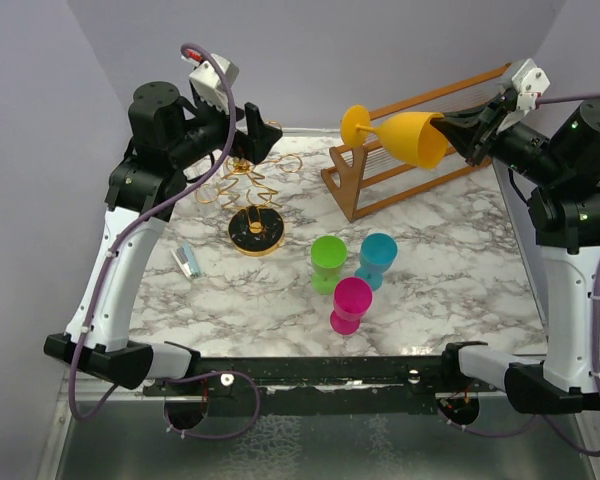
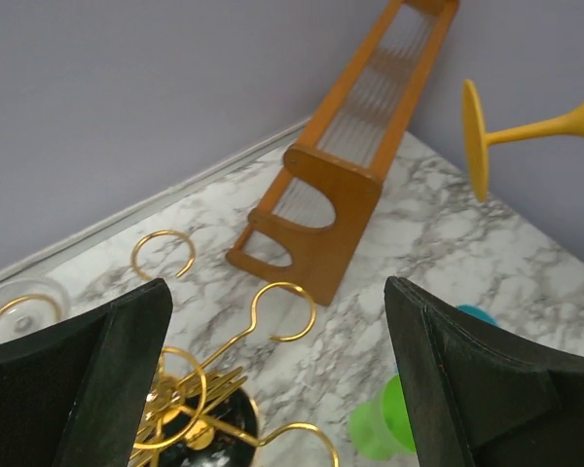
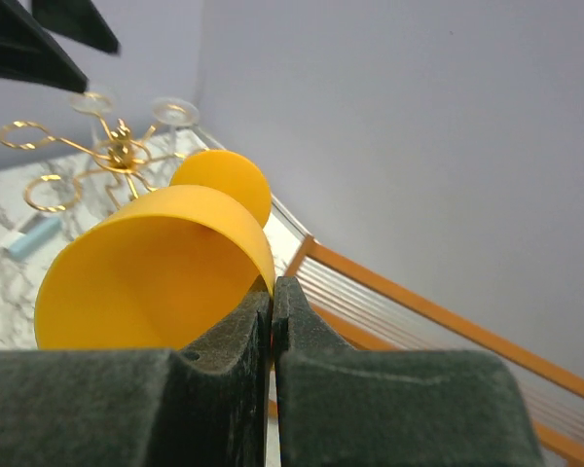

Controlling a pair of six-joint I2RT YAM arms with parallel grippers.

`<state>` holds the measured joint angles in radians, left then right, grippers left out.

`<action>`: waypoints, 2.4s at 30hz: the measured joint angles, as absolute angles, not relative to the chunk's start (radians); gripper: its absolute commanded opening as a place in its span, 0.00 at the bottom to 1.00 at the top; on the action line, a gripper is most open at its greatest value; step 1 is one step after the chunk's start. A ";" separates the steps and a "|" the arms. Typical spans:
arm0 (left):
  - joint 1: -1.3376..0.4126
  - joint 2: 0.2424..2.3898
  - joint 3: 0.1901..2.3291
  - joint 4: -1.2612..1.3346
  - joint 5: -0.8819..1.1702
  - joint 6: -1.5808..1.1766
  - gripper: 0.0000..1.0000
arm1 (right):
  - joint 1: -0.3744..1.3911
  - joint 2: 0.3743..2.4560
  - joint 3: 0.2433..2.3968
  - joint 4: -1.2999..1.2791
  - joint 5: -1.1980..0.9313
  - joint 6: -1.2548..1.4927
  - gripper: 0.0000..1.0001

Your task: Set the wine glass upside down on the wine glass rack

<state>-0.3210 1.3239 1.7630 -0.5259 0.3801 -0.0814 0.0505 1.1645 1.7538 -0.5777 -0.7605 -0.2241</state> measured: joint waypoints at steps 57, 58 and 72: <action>-0.532 1.539 1.825 -0.329 0.524 -0.420 0.00 | 0.053 1.140 1.577 -0.328 -0.935 -0.033 0.48; -0.532 1.537 1.825 -0.337 0.511 -0.402 0.00 | 0.053 1.140 1.577 -0.334 -0.936 -0.036 0.53; -0.504 1.435 1.906 -0.488 0.220 -0.064 0.00 | 0.052 1.107 1.598 -0.523 -0.894 -0.253 0.88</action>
